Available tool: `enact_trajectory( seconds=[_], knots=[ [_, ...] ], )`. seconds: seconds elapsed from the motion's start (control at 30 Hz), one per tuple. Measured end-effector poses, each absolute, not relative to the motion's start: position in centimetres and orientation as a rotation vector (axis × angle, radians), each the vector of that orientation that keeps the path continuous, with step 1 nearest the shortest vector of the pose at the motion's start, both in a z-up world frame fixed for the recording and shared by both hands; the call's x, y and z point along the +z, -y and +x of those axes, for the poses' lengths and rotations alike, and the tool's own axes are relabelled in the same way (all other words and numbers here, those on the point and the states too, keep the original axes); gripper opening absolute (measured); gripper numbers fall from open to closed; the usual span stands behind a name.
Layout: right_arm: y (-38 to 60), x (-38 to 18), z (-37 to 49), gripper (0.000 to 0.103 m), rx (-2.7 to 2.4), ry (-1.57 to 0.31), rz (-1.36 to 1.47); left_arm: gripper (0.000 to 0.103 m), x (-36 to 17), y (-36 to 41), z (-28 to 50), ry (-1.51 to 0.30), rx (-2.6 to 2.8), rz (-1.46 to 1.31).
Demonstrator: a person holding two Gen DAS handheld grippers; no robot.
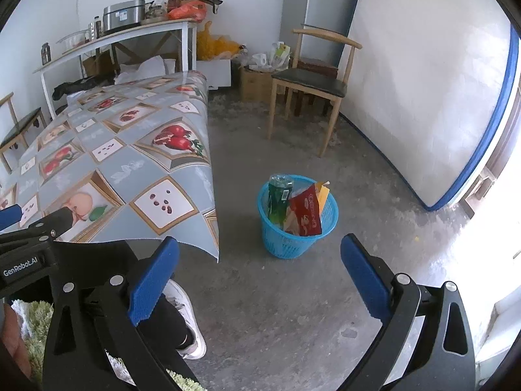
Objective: Collect trash
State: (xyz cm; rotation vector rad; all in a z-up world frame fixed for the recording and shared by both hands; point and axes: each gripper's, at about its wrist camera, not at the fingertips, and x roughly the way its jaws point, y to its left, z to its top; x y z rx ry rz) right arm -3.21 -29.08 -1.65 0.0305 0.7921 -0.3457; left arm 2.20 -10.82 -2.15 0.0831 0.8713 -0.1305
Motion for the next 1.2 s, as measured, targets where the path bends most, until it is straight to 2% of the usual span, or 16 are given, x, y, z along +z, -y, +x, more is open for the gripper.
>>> enact_trajectory(
  seconds=[1.2],
  knots=[
    [31.1,-1.9,-3.7,0.097,-0.410,-0.782,0.060,0.094,-1.8,11.1,1.7,-0.857,-0.141,0.098]
  ],
)
